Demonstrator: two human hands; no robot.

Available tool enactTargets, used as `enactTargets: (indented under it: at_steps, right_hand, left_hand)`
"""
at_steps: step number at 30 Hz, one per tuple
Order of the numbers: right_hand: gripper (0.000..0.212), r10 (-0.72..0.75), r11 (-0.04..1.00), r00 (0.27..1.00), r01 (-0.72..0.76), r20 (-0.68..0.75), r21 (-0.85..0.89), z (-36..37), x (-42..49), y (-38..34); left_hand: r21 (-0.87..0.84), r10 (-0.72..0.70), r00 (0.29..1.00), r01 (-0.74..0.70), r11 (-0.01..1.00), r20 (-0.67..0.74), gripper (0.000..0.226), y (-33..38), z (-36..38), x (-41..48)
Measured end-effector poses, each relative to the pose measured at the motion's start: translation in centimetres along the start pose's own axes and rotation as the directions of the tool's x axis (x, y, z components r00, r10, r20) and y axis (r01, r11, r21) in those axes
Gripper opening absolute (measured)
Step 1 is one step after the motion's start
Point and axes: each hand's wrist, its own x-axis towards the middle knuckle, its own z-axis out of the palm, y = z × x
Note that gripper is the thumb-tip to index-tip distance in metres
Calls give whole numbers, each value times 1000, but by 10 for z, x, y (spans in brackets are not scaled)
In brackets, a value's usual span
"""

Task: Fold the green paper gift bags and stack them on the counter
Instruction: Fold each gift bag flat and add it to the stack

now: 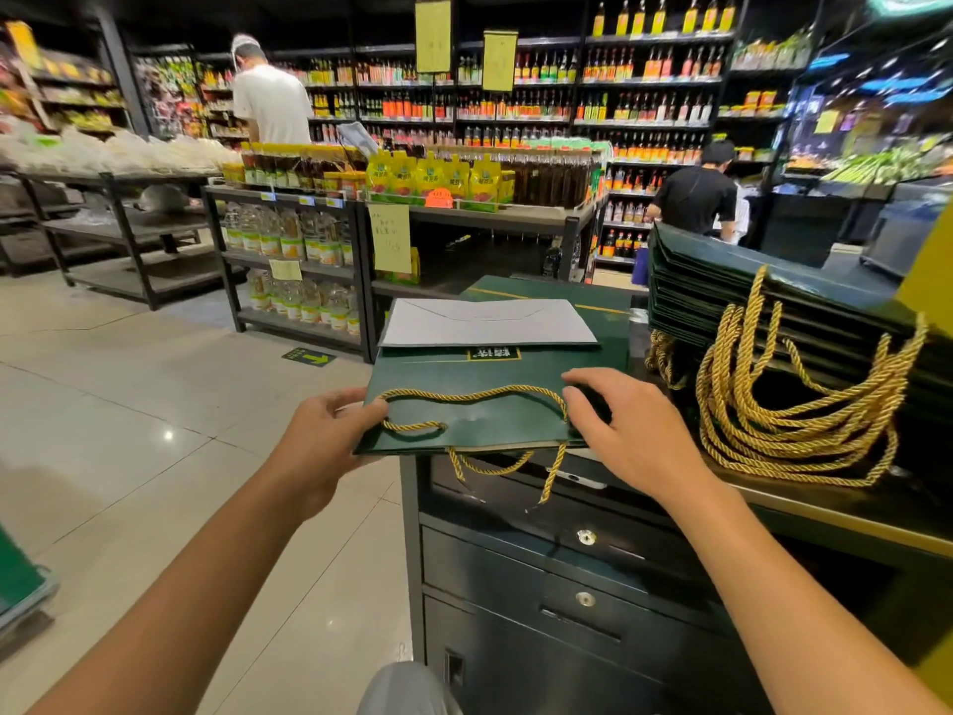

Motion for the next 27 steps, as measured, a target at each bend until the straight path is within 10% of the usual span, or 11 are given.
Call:
enactTargets:
  at_steps: [7, 15, 20, 27]
  right_hand:
    - [84, -211, 923, 932, 290, 295, -254, 9, 2, -58]
    - [93, -159, 913, 970, 216, 186, -345, 12, 8, -72]
    - [62, -98, 976, 978, 131, -183, 177, -15, 17, -74]
    - [22, 458, 602, 865, -131, -206, 788, -53, 19, -94]
  left_hand:
    - [-167, 20, 998, -10, 986, 61, 40, 12, 3, -10]
    - [-185, 153, 984, -136, 973, 86, 35, 35, 18, -26]
    - [-150, 161, 978, -141, 979, 132, 30, 32, 24, -22]
    - [-157, 108, 971, -75, 985, 214, 34, 23, 47, -18]
